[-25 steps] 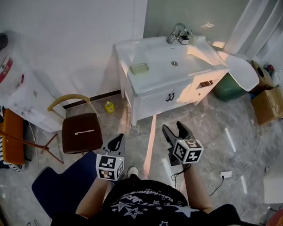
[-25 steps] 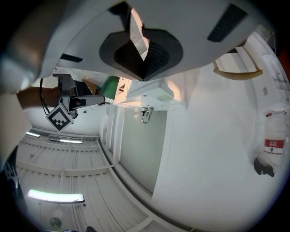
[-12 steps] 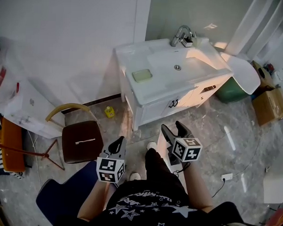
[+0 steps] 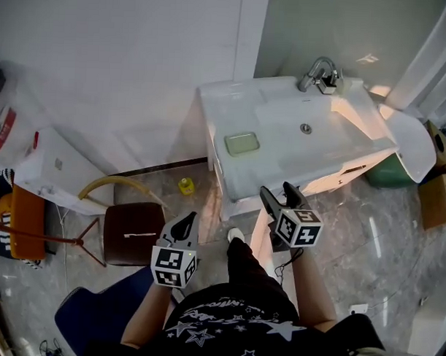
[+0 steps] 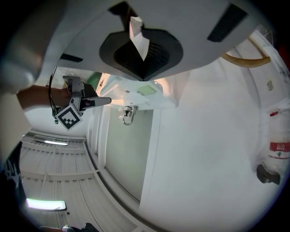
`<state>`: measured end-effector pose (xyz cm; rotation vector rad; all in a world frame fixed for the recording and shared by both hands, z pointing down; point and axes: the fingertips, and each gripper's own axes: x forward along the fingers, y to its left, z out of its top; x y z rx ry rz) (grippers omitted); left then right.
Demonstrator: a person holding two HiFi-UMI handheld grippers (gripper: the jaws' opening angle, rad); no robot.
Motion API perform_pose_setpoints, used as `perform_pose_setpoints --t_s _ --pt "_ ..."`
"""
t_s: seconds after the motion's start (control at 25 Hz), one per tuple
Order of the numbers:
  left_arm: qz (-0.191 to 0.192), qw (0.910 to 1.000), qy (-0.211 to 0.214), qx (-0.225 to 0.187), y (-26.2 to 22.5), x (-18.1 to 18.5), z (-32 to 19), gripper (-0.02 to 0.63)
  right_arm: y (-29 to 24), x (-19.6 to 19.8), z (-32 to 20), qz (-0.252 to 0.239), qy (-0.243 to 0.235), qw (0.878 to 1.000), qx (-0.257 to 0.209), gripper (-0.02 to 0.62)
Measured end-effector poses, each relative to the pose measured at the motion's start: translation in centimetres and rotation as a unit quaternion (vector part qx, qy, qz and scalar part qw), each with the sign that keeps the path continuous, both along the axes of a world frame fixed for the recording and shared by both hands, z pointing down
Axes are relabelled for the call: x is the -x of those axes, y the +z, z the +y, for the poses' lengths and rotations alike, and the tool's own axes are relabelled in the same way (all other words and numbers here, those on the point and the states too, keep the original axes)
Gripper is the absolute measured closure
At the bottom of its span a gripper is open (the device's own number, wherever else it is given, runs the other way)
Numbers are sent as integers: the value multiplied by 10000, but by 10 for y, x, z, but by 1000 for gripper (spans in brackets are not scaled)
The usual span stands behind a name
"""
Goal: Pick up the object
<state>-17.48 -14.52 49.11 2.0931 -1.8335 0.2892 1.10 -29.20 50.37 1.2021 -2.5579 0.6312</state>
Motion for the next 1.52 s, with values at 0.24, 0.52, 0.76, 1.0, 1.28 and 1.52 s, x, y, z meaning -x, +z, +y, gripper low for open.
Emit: perform_pose_setpoints --t_s 0.24,0.52,0.76,1.0,1.28,1.52 --pt "-68 9994 -215 272 5 0 -71 589 17 10 -90 125 -269 9992 251 291" --pt "-99 9975 -507 476 6 8 -131 589 36 34 -156 315 -662 9956 580 291" --pt "-88 9956 -712 605 12 13 -163 589 64 53 -194 623 -895 9902 873 311" --pt "-85 9919 -1020 746 19 28 -181 589 93 78 -216 931 -1166 9822 1143 382" --pt "-116 9882 -1237 891 29 42 -193 589 126 96 -233 1323 -1286 9725 1420 425" --pt "-113 9867 -1295 977 34 48 -196 589 140 102 -239 1581 -1227 9679 1518 489"
